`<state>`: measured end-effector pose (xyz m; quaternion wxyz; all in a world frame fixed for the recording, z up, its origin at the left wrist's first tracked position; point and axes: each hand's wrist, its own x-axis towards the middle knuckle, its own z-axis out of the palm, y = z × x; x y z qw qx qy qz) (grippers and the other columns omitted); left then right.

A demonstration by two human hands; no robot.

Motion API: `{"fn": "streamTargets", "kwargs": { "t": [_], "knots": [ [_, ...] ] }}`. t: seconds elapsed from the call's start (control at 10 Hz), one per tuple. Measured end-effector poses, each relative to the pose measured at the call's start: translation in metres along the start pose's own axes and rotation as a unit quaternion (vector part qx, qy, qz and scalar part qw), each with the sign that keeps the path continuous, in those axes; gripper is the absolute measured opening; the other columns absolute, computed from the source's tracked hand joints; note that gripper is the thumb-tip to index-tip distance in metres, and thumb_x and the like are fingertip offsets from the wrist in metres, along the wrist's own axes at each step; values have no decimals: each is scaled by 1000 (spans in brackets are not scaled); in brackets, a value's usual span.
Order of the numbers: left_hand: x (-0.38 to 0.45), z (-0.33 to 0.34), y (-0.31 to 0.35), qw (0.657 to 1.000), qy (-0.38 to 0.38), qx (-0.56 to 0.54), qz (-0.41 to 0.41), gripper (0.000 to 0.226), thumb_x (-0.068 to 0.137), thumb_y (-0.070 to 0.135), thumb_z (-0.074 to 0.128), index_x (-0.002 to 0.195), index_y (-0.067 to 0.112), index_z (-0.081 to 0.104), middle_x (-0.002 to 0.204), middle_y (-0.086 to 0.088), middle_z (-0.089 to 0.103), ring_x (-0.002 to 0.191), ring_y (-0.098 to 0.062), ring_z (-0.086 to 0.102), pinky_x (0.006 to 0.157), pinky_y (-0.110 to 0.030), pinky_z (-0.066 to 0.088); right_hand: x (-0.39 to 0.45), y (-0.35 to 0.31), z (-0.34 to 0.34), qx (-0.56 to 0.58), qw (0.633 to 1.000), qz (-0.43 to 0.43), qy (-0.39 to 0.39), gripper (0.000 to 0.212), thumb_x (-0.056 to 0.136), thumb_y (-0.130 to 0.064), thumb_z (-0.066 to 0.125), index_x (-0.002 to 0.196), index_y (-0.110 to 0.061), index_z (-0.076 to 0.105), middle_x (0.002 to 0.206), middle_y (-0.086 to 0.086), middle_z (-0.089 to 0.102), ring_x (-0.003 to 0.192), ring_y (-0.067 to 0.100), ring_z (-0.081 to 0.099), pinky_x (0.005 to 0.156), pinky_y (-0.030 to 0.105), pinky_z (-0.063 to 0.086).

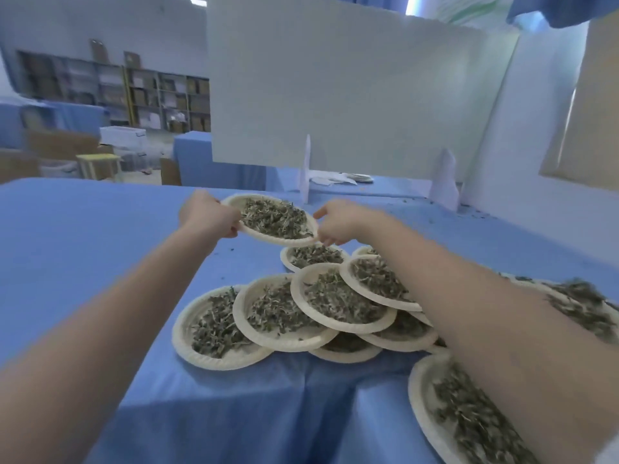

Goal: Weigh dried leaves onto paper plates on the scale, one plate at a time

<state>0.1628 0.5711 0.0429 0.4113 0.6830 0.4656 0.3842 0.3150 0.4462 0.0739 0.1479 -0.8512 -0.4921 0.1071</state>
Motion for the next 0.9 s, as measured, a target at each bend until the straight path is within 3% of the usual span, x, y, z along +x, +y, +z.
{"fn": "streamTargets", "kwargs": {
  "t": [0.1,0.2,0.3,0.4,0.5,0.6,0.7,0.8,0.9],
  "knots": [
    [19,4,-33,998,0,56,-32,12,84,1,59,88,-8,67,44,-6,59,64,-27,64,84,-41,55,31,-16,29,-35,998,12,-60,23,95,-1,34,86,3,55,83,19,62,59,22,54,58,30,49],
    [36,8,-65,994,5,91,-53,16,85,0,56,94,-9,66,69,-17,65,69,-29,64,72,-35,52,53,-29,55,-84,991,14,-101,28,94,1,30,71,-4,46,70,15,53,48,18,45,49,26,39],
    [49,9,-91,990,11,124,-63,13,85,0,54,83,-6,65,59,-13,59,66,-27,59,56,-31,44,66,-40,70,-141,982,1,-122,29,93,3,29,69,-3,45,70,15,52,48,19,44,47,26,36],
    [61,13,-111,989,-2,135,-67,15,87,2,55,75,-4,61,59,-13,59,70,-30,60,61,-31,46,78,-46,80,-189,974,-10,-122,30,92,4,30,66,-4,42,73,12,48,50,19,42,46,27,33],
    [68,20,-123,986,-32,149,-74,14,89,8,58,86,-5,62,81,-20,64,80,-33,61,71,-37,48,85,-45,90,-213,969,-1,-125,28,95,1,30,75,-1,50,79,9,44,56,18,36,54,27,33],
    [67,23,-127,974,-39,211,-69,21,89,11,59,71,0,56,67,-13,54,76,-28,49,62,-30,37,89,-41,95,-227,965,2,-131,22,94,0,38,75,0,49,97,13,45,67,20,44,69,32,35],
    [62,21,-119,962,-35,263,-60,32,91,12,54,62,5,43,65,-11,48,75,-30,48,54,-31,34,88,-40,97,-231,966,-6,-114,23,94,0,39,72,-4,44,103,15,46,83,26,47,71,32,37],
    [55,23,-101,954,-31,298,-34,18,94,17,47,95,1,55,111,-21,56,108,-38,49,74,-33,39,81,-42,89,-185,980,-4,-79,26,96,-2,34,110,1,55,125,16,53,101,28,51,82,32,43],
    [38,24,-75,963,-6,271,11,34,90,7,46,124,4,51,131,-24,44,122,-39,36,78,-33,32,66,-43,74,-158,986,-36,-39,40,97,-3,34,135,1,46,141,14,47,127,28,46,104,35,40]
  ]
}}
